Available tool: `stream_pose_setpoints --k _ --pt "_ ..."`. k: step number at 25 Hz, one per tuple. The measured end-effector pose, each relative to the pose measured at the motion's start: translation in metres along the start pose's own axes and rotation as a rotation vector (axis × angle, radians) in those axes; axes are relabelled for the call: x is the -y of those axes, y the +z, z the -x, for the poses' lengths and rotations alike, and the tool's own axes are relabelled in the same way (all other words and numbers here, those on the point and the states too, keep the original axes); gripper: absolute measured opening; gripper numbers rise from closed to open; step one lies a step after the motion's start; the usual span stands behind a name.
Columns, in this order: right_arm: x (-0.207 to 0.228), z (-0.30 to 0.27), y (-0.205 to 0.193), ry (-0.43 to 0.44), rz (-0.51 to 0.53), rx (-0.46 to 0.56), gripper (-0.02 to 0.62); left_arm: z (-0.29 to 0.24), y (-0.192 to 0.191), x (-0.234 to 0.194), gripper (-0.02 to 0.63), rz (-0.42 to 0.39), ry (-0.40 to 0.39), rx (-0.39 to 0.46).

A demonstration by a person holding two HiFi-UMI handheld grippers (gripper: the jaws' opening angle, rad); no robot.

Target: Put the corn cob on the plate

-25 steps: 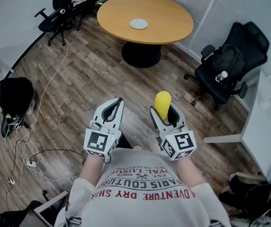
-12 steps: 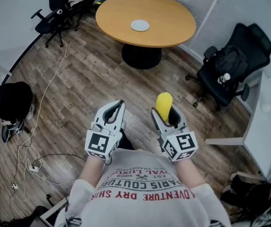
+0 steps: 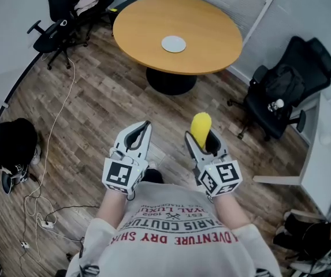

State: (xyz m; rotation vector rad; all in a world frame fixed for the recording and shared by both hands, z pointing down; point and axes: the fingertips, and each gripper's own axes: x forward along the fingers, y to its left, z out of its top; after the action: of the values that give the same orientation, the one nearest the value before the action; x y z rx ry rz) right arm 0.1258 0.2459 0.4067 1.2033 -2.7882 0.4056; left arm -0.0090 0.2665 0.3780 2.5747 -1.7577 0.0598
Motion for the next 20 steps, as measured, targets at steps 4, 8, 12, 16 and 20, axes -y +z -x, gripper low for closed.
stream_pose_setpoints --k 4,8,12,16,20 --pt "-0.003 -0.048 0.011 -0.019 0.001 -0.002 0.265 -0.02 0.001 -0.052 0.034 0.006 -0.001 -0.006" --pt "-0.008 -0.088 0.024 -0.032 0.002 0.002 0.265 -0.034 0.009 -0.094 0.034 0.02 -0.006 -0.008" --pt "-0.01 -0.125 0.03 -0.032 0.0 -0.002 0.265 -0.047 0.01 -0.125 0.034 0.015 -0.008 -0.015" --pt "-0.004 -0.155 0.032 -0.017 -0.013 -0.011 0.265 -0.061 0.003 -0.149 0.034 0.017 0.006 -0.031" --pt "0.016 -0.184 0.034 -0.003 -0.015 -0.02 0.265 -0.088 -0.004 -0.164 0.034 0.028 0.026 -0.042"
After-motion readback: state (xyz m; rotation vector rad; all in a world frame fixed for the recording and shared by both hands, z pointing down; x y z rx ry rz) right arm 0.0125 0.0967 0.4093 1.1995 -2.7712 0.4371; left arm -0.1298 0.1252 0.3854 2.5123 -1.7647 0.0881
